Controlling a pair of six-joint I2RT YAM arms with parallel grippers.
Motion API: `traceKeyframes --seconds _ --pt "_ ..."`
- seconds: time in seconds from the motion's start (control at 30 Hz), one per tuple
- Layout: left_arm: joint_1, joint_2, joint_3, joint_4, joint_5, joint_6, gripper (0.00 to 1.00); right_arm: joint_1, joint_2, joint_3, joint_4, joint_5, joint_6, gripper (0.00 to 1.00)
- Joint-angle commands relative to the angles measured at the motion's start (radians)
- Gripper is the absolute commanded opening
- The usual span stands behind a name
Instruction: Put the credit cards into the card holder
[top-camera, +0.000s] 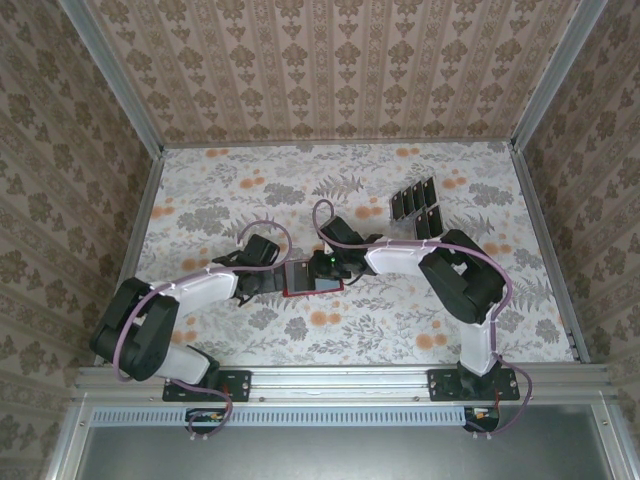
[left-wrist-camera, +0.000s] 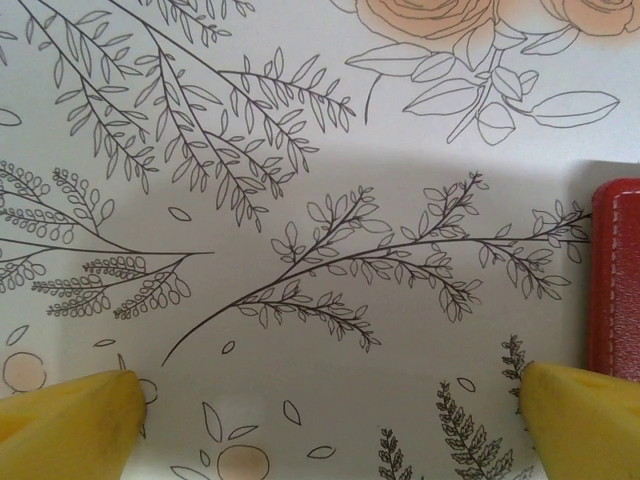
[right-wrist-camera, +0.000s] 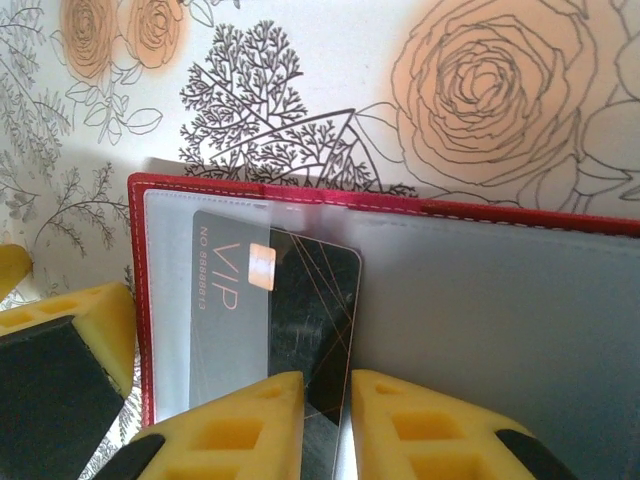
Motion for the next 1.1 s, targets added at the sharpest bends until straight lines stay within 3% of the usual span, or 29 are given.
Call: traceKeyframes --seconds 0.0,0.3,0.7,1.07 --pt "0.006 0.038 -0.007 0.014 0.006 -0.007 1.00 -0.002 0.021 0.021 0.001 -0.027 0.009 0.19" --pt "0.005 0.057 -0.020 0.041 0.019 -0.006 1.00 0.009 0.046 0.048 0.008 -0.046 0.023 0.13" --pt "0.005 0.027 -0.020 0.042 0.031 -0.007 1.00 0.037 0.072 0.076 0.013 -0.066 0.041 0.12" --pt "0.026 -0.046 0.011 -0.053 -0.051 -0.023 1.00 0.041 0.066 0.063 0.022 -0.066 0.050 0.13"
